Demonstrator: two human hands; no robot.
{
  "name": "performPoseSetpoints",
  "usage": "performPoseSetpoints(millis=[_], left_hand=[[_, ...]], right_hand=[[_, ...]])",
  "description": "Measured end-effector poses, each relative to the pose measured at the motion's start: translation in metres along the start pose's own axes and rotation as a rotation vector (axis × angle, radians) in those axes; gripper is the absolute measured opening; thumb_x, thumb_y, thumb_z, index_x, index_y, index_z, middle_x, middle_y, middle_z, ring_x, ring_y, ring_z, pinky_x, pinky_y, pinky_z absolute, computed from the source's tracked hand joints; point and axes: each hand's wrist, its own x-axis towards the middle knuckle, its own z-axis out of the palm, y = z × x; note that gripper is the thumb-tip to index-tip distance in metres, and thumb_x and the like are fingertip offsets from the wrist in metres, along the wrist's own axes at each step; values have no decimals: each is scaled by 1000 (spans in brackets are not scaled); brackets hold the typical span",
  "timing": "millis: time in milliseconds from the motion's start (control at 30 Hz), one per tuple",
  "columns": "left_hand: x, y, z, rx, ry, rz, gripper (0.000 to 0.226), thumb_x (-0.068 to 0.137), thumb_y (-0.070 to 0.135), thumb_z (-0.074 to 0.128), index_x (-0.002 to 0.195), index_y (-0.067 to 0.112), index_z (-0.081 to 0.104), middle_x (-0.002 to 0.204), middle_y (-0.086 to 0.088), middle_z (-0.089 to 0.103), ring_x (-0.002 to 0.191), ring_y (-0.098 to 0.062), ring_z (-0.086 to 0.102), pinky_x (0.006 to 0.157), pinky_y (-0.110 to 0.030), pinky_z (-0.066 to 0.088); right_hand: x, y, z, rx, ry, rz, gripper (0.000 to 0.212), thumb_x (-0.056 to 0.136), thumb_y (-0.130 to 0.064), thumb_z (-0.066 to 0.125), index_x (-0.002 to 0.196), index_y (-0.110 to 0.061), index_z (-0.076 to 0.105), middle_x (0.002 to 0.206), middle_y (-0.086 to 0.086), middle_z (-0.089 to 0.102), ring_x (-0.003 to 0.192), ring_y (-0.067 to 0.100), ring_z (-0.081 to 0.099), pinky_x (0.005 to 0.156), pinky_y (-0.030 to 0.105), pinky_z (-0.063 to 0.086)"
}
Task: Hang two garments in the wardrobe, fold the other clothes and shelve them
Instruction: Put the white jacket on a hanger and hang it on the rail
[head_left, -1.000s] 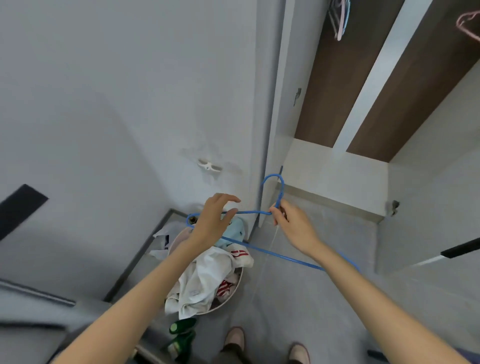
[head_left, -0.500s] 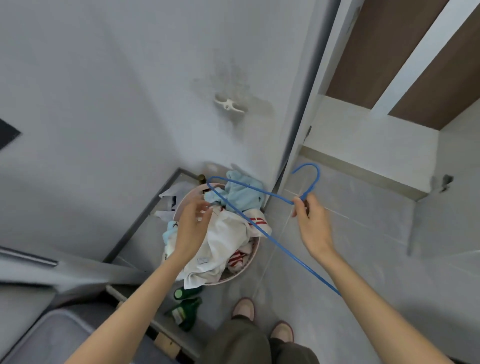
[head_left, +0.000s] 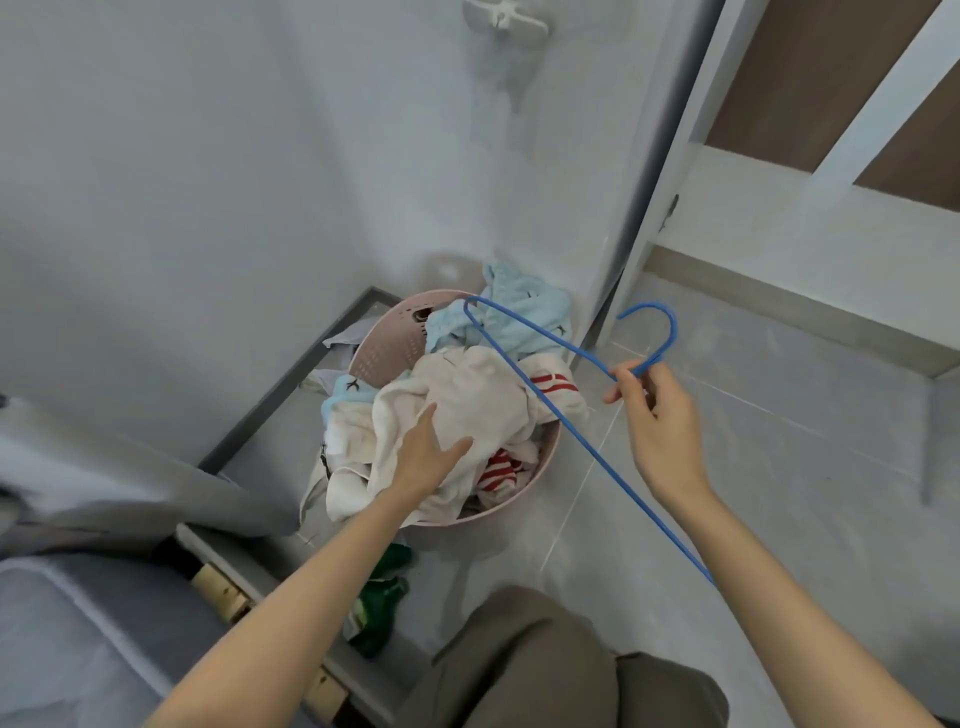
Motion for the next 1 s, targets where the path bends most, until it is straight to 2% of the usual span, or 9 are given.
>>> performPoseSetpoints(millis=[100,233,333,533,633,733,800,900,1000], left_hand=[[2,-7,10,-32,-146,-67,123,58,74,69,148,6,20,149,-17,33,136,-32,33,112,-39,29],[8,-24,18,68,-31,6,100,78,41,74,152,18,11,154,-9,25,138,-28,30,112,-41,28],[13,-22,19,-32,-18,-1,84,88,22,65,152,16,11,150,-13,34,134,-29,38,107,-34,31],[17,-8,10,-133,49,37,61,93,28,58,144,12,30,143,-12,44,126,-28,45,96,-26,32],[15,14,-8,-241,25,94,54,92,30,58,140,19,36,132,3,46,115,-12,44,90,-20,31],[6,46,-25,-337,-61,176,47,91,28,61,133,24,41,116,20,44,101,2,44,76,3,31],[-4,73,-33,-401,-97,223,38,90,25,62,126,26,46,109,23,46,94,12,45,68,7,32],[-24,123,-47,-542,-137,285,28,92,23,61,117,29,49,112,16,53,95,9,52,76,-1,41],[-49,174,-59,-694,-171,355,25,92,15,59,115,22,49,128,-8,55,114,-23,55,98,-36,47]], right_hand=[[-17,-1,-4,3,-10,4,21,97,-20,49,83,-32,59,74,-8,62,54,3,42,52,12,34],[-21,-6,-8,-41,-30,8,20,98,-22,48,85,-34,58,78,-7,65,58,11,45,53,14,35],[-17,-7,-5,-52,-34,17,20,98,-23,47,86,-34,57,79,-6,65,52,6,40,49,13,33],[-6,-9,2,-75,-44,30,18,99,-22,46,90,-32,58,80,-4,64,51,1,42,49,11,34],[-5,-20,3,-95,-30,29,20,99,-25,45,87,-38,54,80,-8,64,58,-4,48,54,8,35],[-9,-34,-2,-97,-56,20,13,100,-28,43,90,-32,50,85,-7,65,54,-4,47,53,10,36],[-17,-46,-11,-90,-99,19,9,99,-29,45,90,-28,44,88,-8,62,56,2,47,56,16,38],[-28,-72,-26,-21,-124,9,21,94,-22,55,91,-20,34,88,-11,59,57,11,38,62,26,38],[-41,-101,-45,34,-100,-40,35,89,-16,63,87,-24,29,100,0,60,53,-2,41,60,14,34]])
